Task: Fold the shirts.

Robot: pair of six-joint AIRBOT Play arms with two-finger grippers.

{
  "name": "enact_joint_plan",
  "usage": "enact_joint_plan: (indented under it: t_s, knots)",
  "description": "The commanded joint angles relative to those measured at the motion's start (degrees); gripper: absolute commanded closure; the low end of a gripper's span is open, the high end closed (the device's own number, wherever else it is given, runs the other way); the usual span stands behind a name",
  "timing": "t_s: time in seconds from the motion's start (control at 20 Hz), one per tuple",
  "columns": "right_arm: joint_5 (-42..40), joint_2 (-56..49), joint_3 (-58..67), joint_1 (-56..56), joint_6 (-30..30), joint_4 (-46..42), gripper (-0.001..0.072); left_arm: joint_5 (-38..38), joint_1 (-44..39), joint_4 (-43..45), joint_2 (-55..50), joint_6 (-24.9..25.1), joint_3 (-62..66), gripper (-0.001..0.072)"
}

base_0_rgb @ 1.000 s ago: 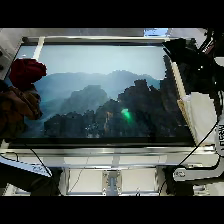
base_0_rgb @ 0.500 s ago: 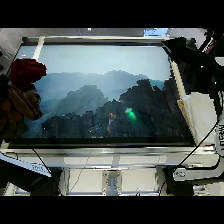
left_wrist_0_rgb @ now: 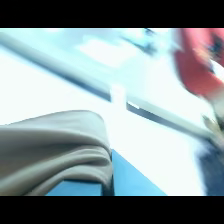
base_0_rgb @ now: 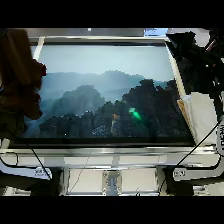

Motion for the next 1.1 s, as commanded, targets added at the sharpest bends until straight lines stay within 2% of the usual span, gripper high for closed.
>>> enact_joint_plan:
  t_s: [0.0, 0.1, 0.2, 0.35, 0.5, 0.7, 0.75, 0.8, 0.85, 0.9, 1.0, 1.05]
  knots:
    - [8.24, 0.04, 0.04, -0.28, -3.32, -1.73, 0.0332, -6.67, -14.19, -4.07, 3.61, 4.13, 1.95, 0.0698]
    - [12.94, 0.04, 0.02, -0.26, -4.37, -6.58, 0.0333, -8.09, -24.72, 1.25, 3.43, 3.26, -0.17, 0.0698]
    - [15.76, 0.04, 0.04, -0.31, -4.33, -12.37, 0.0333, -7.54, -34.69, 12.59, 2.64, -1.25, -3.02, 0.0698]
    - [15.45, 0.04, 0.02, -0.31, -4.33, -20.50, 0.0333, -8.07, -46.49, 28.52, -0.76, -8.26, -7.48, 0.0697]
    - [14.12, 0.04, 0.02, -0.28, -4.28, -29.35, 0.0332, -14.10, -52.26, 37.09, -5.92, -11.30, -11.67, 0.0698]
    - [14.23, 0.02, 0.02, 0.09, -4.09, -39.87, 0.0327, -20.65, -52.92, 50.80, -11.34, -15.30, -12.85, 0.0696]
    - [14.19, 0.02, 0.00, 0.39, -4.09, -41.38, 0.0327, -20.59, -52.92, 54.07, -11.72, -15.56, -12.83, 0.0660]
    - [13.68, 0.00, -0.20, 1.14, -4.07, -42.88, 0.0327, -19.93, -52.92, 57.72, -11.78, -15.21, -12.79, 0.0397]
    - [12.59, -0.02, -0.94, 2.14, -4.00, -44.26, 0.0327, -19.43, -52.92, 62.16, -11.78, -15.15, -12.37, 0.0083]
    - [10.93, -0.04, -2.14, 3.50, -3.26, -46.05, 0.0326, -19.02, -52.92, 67.49, -11.78, -15.28, -11.43, 0.0004]
    - [6.14, -0.52, -5.44, 7.23, -0.57, -51.04, 0.0325, -18.62, -52.92, 73.70, -11.78, -15.37, -8.11, 0.0005]
    - [3.87, -1.22, -6.82, 9.33, 0.07, -53.59, 0.0325, -17.92, -52.92, 72.76, -11.76, -15.37, -6.25, 0.0005]
